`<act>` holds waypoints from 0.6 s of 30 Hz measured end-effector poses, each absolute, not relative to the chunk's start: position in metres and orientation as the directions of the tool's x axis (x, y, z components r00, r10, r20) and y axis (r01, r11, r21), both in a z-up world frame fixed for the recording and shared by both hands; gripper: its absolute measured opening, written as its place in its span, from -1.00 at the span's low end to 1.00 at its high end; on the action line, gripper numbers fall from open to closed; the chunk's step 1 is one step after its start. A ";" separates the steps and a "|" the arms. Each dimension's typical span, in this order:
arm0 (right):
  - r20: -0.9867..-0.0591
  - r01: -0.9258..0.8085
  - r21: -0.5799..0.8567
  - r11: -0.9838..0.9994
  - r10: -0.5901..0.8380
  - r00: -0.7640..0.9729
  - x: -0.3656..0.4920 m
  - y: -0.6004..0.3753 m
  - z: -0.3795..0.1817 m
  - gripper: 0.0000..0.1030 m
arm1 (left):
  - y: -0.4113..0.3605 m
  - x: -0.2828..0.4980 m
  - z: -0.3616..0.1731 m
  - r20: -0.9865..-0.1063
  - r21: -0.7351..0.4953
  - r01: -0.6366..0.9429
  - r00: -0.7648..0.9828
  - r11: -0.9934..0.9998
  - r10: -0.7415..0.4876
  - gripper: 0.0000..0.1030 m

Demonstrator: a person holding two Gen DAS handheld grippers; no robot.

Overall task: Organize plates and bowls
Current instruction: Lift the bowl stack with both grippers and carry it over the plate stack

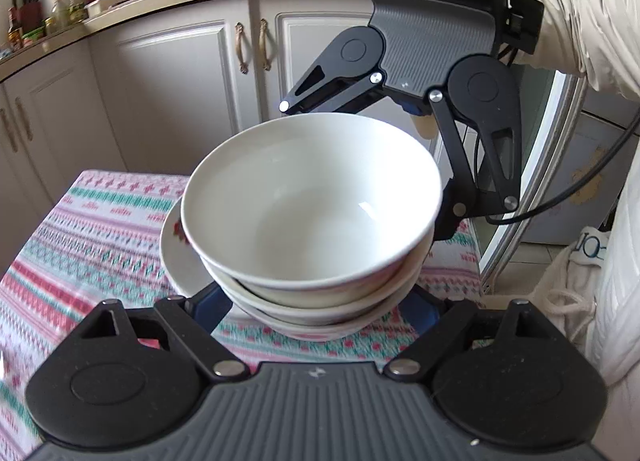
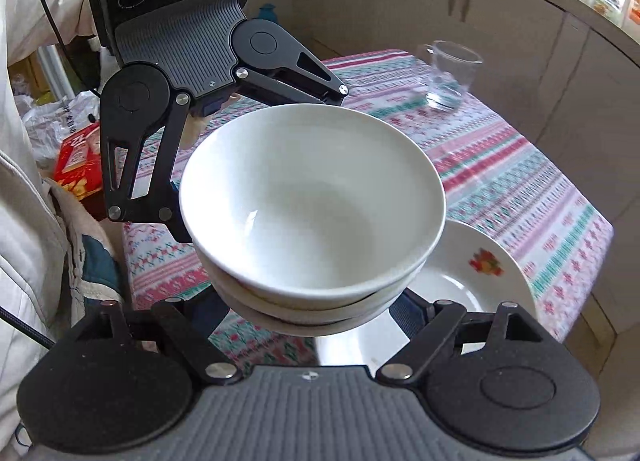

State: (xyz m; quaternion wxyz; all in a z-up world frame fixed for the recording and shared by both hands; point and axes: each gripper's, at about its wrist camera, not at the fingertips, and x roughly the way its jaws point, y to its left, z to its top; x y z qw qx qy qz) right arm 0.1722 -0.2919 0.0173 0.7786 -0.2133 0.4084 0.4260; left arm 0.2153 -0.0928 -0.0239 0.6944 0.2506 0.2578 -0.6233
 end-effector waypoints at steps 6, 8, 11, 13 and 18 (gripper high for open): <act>-0.819 -0.810 0.014 0.586 0.471 0.327 0.174 -0.314 0.015 0.73 | -0.117 0.225 -0.027 -0.671 0.027 0.998 0.060 0.056 -0.739 0.72; -0.820 -0.802 0.013 0.597 0.465 0.333 0.176 -0.321 0.014 0.73 | -0.124 0.228 -0.029 -0.669 0.028 0.998 0.054 0.048 -0.741 0.72; -0.822 -0.794 0.006 0.608 0.455 0.343 0.180 -0.329 0.013 0.73 | -0.134 0.236 -0.031 -0.668 0.026 0.999 0.047 0.040 -0.742 0.72; -0.823 -0.789 0.002 0.615 0.450 0.348 0.183 -0.333 0.011 0.73 | -0.140 0.240 -0.033 -0.668 0.032 0.999 0.047 0.035 -0.742 0.72; -0.825 -0.783 -0.002 0.621 0.442 0.353 0.194 -0.340 0.005 0.73 | -0.150 0.249 -0.038 -0.673 0.035 0.999 0.052 0.038 -0.738 0.72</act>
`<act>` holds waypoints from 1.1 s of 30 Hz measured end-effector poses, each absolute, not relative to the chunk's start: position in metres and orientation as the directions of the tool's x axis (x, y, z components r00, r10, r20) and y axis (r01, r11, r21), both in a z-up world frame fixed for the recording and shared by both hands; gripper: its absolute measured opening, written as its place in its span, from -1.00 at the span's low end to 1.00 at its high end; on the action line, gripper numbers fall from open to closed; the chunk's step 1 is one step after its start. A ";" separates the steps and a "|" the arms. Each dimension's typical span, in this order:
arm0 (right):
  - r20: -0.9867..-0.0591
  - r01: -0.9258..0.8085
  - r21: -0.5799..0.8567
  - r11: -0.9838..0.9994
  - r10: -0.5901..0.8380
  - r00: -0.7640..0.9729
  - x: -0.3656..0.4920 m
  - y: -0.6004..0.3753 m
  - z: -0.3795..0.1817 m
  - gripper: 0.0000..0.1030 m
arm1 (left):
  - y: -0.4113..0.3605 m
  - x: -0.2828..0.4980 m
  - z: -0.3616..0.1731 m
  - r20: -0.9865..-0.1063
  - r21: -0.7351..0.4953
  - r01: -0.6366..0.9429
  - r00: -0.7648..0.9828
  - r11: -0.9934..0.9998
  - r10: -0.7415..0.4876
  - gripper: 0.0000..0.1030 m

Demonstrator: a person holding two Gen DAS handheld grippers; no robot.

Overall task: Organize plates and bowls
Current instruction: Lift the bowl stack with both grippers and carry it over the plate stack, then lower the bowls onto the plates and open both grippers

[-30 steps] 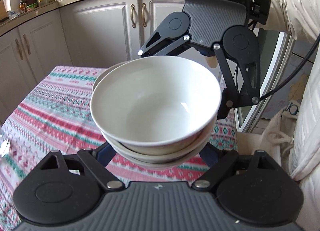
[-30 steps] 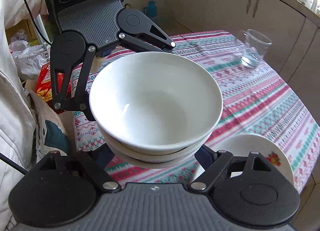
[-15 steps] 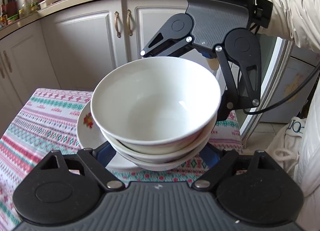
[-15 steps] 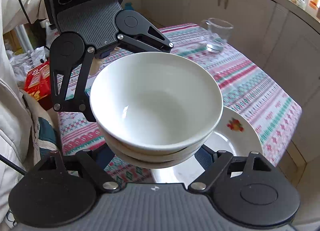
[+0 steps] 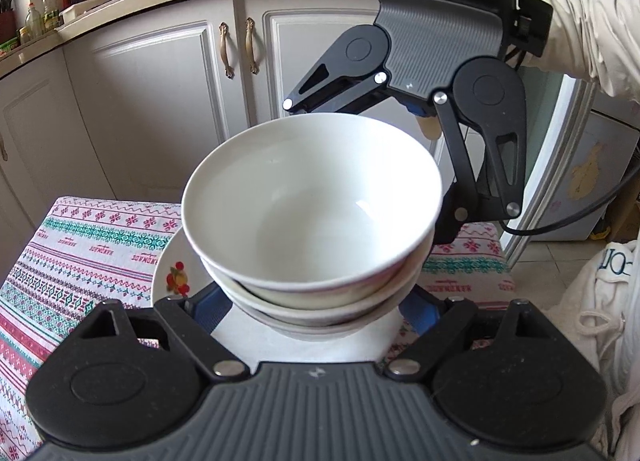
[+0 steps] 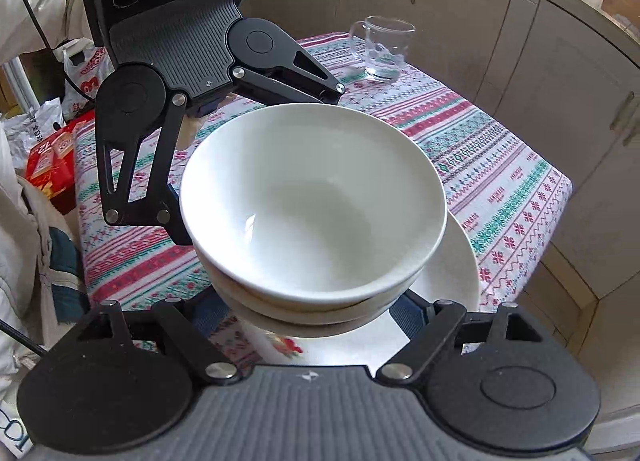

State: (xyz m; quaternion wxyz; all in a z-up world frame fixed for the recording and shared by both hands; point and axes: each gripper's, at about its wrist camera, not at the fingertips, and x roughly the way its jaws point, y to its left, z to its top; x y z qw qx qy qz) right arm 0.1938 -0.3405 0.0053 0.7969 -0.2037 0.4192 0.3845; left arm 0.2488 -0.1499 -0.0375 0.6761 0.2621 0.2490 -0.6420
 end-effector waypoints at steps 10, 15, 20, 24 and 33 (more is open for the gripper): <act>-0.829 -0.784 -0.013 0.621 0.432 0.356 0.210 -0.345 -0.006 0.73 | -0.165 0.266 -0.046 -0.687 0.039 0.998 0.064 0.052 -0.724 0.72; -0.828 -0.782 -0.007 0.623 0.435 0.353 0.218 -0.346 -0.011 0.73 | -0.169 0.270 -0.048 -0.694 0.045 0.998 0.066 0.048 -0.717 0.72; -0.830 -0.779 -0.008 0.627 0.430 0.355 0.224 -0.347 -0.016 0.73 | -0.171 0.275 -0.053 -0.699 0.041 0.998 0.066 0.052 -0.713 0.72; -0.829 -0.779 -0.001 0.627 0.435 0.351 0.227 -0.348 -0.019 0.73 | -0.168 0.278 -0.054 -0.696 0.026 0.998 0.057 0.055 -0.715 0.72; -0.828 -0.777 0.002 0.630 0.436 0.352 0.227 -0.348 -0.018 0.73 | -0.163 0.277 -0.053 -0.694 0.026 0.998 0.059 0.057 -0.717 0.73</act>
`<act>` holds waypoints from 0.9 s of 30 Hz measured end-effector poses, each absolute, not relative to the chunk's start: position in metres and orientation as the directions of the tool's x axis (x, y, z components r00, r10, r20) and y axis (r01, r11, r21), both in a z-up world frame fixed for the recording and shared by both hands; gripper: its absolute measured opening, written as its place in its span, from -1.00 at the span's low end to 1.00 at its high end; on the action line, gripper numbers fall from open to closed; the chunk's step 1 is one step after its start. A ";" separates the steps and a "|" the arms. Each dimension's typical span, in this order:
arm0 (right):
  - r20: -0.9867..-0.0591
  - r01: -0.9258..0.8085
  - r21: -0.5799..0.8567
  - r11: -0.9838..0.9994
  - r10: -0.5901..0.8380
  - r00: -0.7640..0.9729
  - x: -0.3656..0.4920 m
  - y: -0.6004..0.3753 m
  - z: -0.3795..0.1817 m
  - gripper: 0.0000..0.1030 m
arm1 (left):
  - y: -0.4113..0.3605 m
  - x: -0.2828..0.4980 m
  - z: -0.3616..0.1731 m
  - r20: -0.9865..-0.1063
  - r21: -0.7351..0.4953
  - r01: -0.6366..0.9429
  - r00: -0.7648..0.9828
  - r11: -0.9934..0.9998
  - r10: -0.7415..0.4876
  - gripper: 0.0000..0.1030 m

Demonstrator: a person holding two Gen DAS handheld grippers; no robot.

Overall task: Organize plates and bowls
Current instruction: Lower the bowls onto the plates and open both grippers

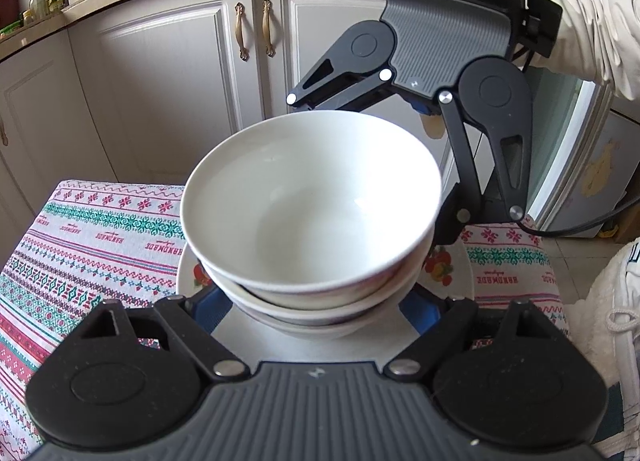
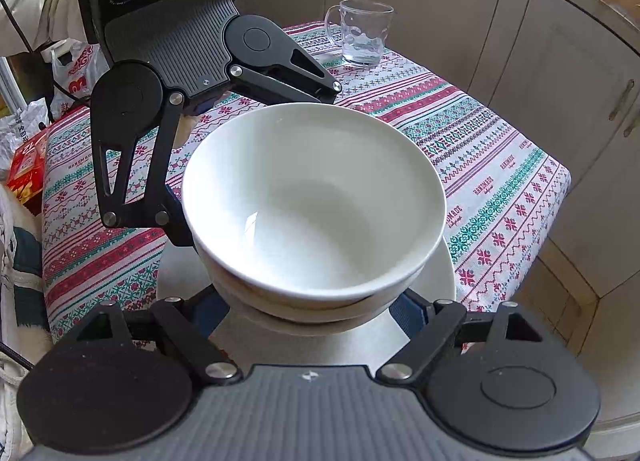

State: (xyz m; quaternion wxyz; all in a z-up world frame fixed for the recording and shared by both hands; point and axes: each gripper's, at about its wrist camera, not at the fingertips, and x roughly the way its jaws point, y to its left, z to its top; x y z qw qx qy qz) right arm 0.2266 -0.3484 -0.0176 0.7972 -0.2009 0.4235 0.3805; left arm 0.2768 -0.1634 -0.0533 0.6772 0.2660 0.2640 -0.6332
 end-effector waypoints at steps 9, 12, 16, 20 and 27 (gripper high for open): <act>-0.822 -0.763 0.013 0.646 0.442 0.360 0.225 -0.345 -0.019 1.00 | -0.161 0.268 -0.052 -0.676 0.047 0.995 0.093 0.083 -0.731 0.90; -0.818 -0.755 0.013 0.656 0.441 0.369 0.222 -0.343 -0.019 1.00 | -0.156 0.263 -0.052 -0.668 0.067 0.992 0.125 0.108 -0.734 0.94; -0.809 -0.731 -0.001 0.682 0.430 0.401 0.212 -0.345 -0.013 1.00 | -0.144 0.252 -0.047 -0.643 0.107 0.981 0.191 0.160 -0.741 0.94; -0.790 -0.681 -0.021 0.732 0.405 0.460 0.196 -0.348 -0.001 1.00 | -0.124 0.239 -0.032 -0.584 0.100 0.963 0.262 0.252 -0.768 0.95; -0.753 -0.518 -0.099 0.850 0.276 0.597 0.157 -0.337 0.024 1.00 | -0.097 0.203 -0.011 -0.514 0.073 0.935 0.333 0.347 -0.790 0.99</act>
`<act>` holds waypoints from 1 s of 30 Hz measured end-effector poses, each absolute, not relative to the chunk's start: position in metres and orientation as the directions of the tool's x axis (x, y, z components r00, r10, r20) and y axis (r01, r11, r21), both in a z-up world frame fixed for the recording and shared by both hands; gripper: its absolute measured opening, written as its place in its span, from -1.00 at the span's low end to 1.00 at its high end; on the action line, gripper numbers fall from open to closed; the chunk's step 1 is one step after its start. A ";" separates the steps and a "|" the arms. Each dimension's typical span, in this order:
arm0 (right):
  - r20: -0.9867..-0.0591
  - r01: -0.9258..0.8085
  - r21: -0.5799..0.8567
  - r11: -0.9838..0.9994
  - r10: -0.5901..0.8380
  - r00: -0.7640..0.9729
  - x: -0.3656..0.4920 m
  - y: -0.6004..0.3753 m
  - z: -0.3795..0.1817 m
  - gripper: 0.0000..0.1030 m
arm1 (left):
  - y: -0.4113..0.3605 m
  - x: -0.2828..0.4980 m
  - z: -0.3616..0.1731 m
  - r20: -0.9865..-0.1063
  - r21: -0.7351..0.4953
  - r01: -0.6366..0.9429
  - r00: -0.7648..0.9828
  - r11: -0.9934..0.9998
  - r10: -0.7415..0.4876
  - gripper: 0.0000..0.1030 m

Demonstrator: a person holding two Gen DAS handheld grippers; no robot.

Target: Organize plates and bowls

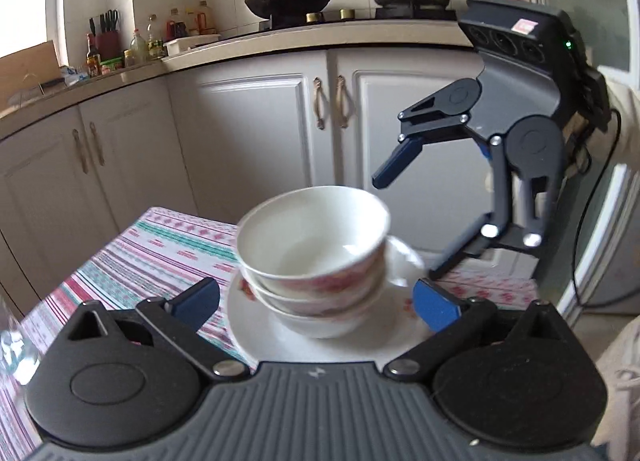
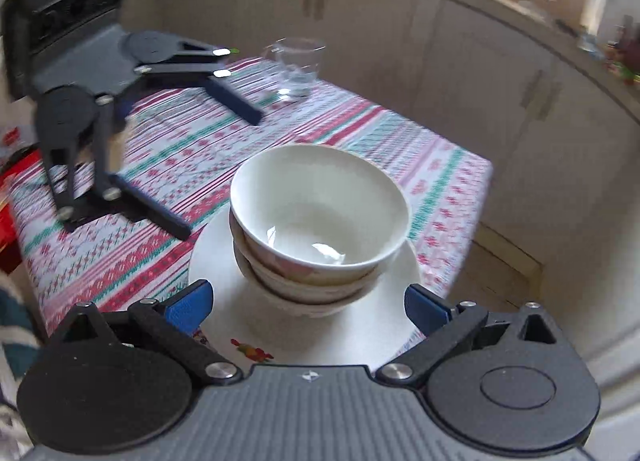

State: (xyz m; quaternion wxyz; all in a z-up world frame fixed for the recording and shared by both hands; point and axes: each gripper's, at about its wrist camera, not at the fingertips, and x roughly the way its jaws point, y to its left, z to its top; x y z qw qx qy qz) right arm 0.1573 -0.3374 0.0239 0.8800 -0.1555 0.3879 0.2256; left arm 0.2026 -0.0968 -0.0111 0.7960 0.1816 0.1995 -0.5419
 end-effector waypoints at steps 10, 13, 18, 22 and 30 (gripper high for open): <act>-0.658 -0.105 0.001 0.994 0.080 0.749 0.104 -0.321 0.038 1.00 | -0.084 0.139 -0.012 -0.463 0.055 0.697 0.652 0.715 -0.600 0.99; -0.649 -0.006 0.059 0.998 0.042 0.760 0.090 -0.317 0.038 1.00 | -0.077 0.126 -0.005 -0.484 0.002 0.608 0.695 0.794 -0.532 0.99; -0.635 0.082 0.047 0.996 -0.034 0.772 0.062 -0.301 0.041 1.00 | -0.058 0.111 0.005 -0.492 -0.079 0.510 0.727 0.857 -0.478 0.99; -0.627 0.080 0.054 0.995 -0.028 0.779 0.046 -0.291 0.043 1.00 | -0.052 0.100 0.013 -0.486 -0.063 0.470 0.756 0.880 -0.438 0.99; -0.586 0.095 0.012 0.995 -0.070 0.808 0.029 -0.279 0.056 1.00 | -0.051 0.091 0.022 -0.494 -0.059 0.433 0.771 0.900 -0.403 0.99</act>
